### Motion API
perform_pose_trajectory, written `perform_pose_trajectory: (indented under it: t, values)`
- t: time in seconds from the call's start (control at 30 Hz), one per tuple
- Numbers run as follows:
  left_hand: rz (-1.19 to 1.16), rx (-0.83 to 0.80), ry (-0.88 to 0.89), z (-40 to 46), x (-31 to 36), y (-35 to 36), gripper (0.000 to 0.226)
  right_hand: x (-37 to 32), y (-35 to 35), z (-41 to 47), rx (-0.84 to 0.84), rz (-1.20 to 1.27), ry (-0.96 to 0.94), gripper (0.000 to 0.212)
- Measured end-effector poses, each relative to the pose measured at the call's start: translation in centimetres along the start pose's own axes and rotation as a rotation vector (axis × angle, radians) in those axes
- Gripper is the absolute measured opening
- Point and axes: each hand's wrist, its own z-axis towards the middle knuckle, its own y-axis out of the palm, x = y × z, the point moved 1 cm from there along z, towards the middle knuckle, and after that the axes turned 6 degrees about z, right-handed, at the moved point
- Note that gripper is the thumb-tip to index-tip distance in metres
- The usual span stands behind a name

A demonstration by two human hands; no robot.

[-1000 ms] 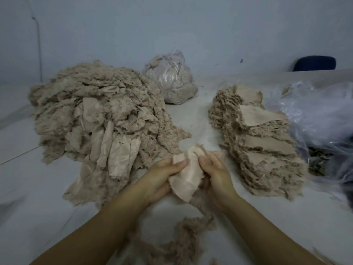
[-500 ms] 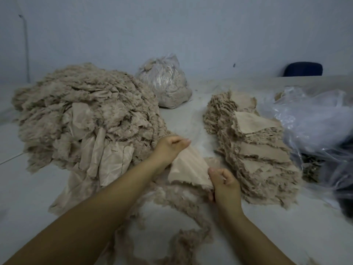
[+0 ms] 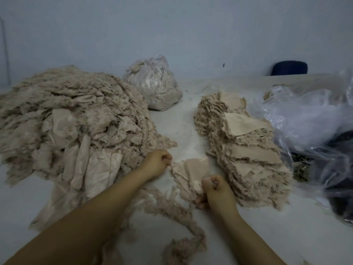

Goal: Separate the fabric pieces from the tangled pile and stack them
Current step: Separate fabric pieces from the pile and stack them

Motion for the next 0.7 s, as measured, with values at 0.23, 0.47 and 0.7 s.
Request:
perform_pose_trajectory:
  t: [0.23,0.47,0.7]
  values:
    - [0.048,-0.224,0.006,-1.1,1.2,0.5,0.013,-1.6,0.2,2.3,0.035,-0.356,-0.119,0.014]
    - [-0.563,-0.203,-0.290,-3.6,1.3,0.7,0.013,-1.8,1.1,2.1,0.054,-0.728,-0.424,0.020]
    - [-0.436,-0.291,-0.258,-4.5,0.4,-2.6,0.021,-2.4,0.5,2.0,0.108,-0.700,-0.430,0.022]
